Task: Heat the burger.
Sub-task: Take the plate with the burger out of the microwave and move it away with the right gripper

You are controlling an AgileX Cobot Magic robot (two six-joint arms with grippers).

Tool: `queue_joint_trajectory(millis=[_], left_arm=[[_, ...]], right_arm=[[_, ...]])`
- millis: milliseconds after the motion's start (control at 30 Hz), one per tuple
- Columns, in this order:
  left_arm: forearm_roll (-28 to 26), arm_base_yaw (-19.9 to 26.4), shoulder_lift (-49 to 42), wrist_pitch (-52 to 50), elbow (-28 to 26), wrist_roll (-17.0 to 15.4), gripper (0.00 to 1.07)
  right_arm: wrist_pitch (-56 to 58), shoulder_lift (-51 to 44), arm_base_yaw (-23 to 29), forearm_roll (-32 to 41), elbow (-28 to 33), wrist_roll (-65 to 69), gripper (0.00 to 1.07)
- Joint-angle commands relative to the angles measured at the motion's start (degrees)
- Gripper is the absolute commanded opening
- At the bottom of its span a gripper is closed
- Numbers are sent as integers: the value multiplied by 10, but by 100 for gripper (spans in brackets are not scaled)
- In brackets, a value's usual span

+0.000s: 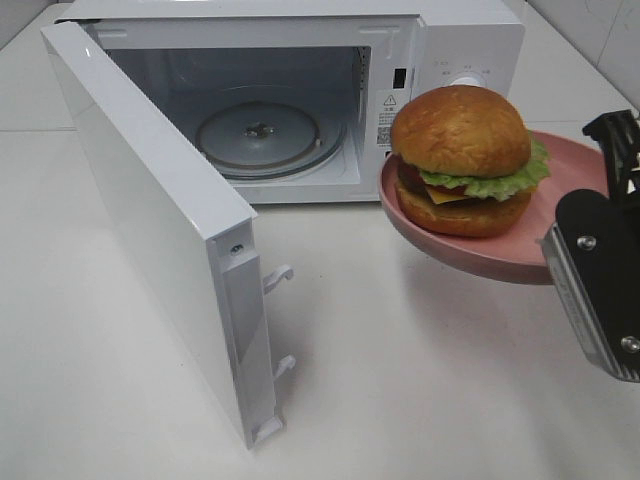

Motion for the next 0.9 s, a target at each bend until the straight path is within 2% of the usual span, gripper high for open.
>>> queue_joint_trajectory(millis=[33,233,300,533,900], left_arm=[[-3,3,-8,-7,0,1,98],[-3,3,-8,-7,0,1,98],[-3,3,-8,-7,0,1,98],[-3,3,-8,-7,0,1,98],[-3,3,-8,-7,0,1,98]], right_arm=[[8,-28,-2,-23,-3,52,0],[60,-43,-2,-48,-3,155,0],[84,-43,-2,-77,-3,234,0],[120,-43,-2,-150,-3,381,0],[176,-43,-2,-166,-3,483,0]])
